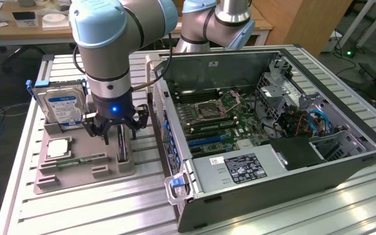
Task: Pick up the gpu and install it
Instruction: 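Pick up the gpu and move the gpu toward the slot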
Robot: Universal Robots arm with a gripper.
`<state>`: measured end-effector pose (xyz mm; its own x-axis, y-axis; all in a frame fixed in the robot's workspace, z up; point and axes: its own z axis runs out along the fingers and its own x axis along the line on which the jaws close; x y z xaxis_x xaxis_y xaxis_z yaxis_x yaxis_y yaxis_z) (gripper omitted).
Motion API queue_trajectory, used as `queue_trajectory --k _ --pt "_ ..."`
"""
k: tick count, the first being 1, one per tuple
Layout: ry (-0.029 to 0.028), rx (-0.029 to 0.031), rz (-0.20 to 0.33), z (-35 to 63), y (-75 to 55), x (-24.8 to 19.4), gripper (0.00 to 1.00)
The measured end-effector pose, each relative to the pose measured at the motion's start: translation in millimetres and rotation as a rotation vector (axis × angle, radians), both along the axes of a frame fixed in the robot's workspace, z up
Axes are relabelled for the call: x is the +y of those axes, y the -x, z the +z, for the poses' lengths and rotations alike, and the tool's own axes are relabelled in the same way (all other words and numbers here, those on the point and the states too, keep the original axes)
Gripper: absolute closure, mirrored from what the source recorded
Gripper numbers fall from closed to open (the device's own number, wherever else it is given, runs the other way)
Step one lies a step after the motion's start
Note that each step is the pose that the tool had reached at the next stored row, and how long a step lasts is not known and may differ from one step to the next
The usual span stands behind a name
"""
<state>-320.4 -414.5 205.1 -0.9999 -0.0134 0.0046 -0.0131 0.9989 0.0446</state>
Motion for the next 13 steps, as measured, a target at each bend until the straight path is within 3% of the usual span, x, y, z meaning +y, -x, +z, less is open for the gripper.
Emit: queue_trajectory --k 3,9,13 --pt "0.0000 -0.0001 0.000 -0.1 0.0 0.0 0.31" --pt "0.0000 -0.0001 0.000 -0.1 0.0 0.0 0.56" --pt "0.0000 -0.0001 0.000 -0.2 0.0 0.0 0.56"
